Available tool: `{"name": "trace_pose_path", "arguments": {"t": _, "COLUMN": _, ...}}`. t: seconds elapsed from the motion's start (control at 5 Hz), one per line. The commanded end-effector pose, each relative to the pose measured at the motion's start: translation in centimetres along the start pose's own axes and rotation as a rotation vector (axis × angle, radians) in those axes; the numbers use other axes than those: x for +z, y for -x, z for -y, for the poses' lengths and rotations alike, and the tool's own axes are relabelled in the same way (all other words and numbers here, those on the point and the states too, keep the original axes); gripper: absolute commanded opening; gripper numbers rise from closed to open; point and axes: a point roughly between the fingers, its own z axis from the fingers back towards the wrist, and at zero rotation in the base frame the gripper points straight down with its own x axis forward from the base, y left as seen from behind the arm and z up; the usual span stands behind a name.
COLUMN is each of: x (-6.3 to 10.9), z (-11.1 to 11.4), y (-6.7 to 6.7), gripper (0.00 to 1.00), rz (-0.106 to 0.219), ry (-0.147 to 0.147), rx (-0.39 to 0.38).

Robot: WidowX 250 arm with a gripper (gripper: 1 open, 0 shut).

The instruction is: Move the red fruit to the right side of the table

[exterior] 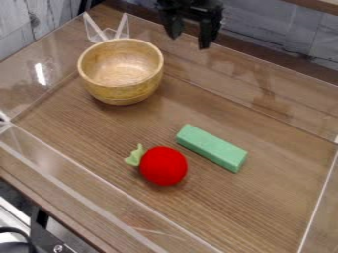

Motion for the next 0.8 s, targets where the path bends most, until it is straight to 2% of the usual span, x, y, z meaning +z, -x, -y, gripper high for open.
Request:
{"name": "trace_pose_path", "arguments": {"t": 0.0, "x": 2.0, "z": 1.5, "y": -0.5, "gripper": 1.0, "rz": 0.075, "ry": -0.004, "rx": -0.04}}
{"name": "trace_pose_path", "arguments": {"t": 0.2, "x": 1.0, "z": 2.0, "y": -0.1, "gripper": 1.0, "rz": 0.067, "ry": -0.003, "rx": -0.054}}
{"name": "trace_pose_path", "arguments": {"t": 0.4, "x": 0.4, "z": 2.4, "y": 0.9, "gripper": 1.0, "rz": 0.025, "ry": 0.013, "rx": -0.072}}
{"name": "trace_pose_path", "arguments": {"t": 0.6, "x": 0.8, "z": 3.2, "y": 2.8, "gripper": 1.0, "rz": 0.001, "ry": 0.036, "rx": -0.104}}
